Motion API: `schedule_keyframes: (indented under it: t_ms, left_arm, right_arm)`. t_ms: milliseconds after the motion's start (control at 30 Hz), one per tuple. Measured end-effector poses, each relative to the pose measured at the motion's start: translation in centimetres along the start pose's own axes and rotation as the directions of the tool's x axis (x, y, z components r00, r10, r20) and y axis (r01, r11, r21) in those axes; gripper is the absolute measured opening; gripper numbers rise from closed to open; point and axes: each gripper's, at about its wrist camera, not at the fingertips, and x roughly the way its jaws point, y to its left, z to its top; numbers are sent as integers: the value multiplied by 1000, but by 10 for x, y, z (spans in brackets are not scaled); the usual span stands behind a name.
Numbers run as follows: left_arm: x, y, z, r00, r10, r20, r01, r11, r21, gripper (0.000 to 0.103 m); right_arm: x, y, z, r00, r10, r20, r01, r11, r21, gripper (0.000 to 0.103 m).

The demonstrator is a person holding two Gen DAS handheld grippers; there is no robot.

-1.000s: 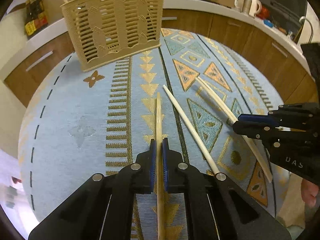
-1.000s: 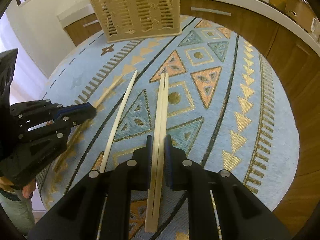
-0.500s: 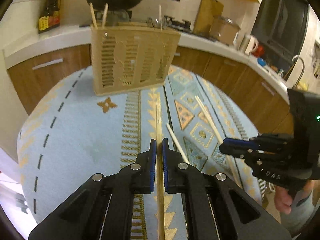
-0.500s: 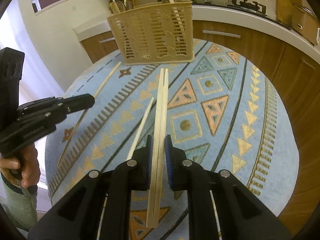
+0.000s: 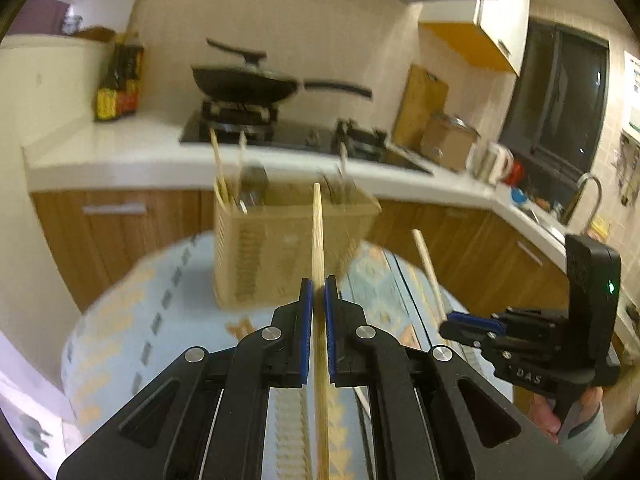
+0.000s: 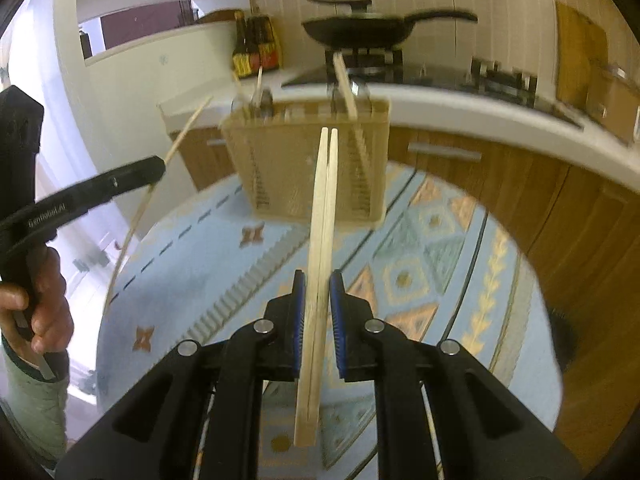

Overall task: Organize utensils
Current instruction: 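Carry the chopsticks over the beige basket and open both tools to drop them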

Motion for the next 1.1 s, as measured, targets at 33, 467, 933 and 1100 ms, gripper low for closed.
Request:
schedule_keyframes:
  t_ms: [33, 467, 933, 1100]
  left_arm:
    - [-2, 1, 5, 1000, 6, 19, -6, 1000, -1, 4]
    - [11, 22, 90, 980, -11, 197, 17, 999, -29, 4]
    - [32, 29, 135, 949, -36, 312, 48, 998, -31, 4]
    - [56, 31, 138, 942, 21, 335, -15, 1000, -22, 4]
  right_arm:
    - [-1, 0, 7, 1000, -5, 19, 5, 1000, -12, 10]
    - [11, -13, 85, 988, -7, 155, 10, 1000, -22, 2]
    - [-21, -32, 144, 952, 51, 302, -58, 998, 15, 2]
    - [-21, -36, 154, 950, 21, 310, -29, 999, 20, 2]
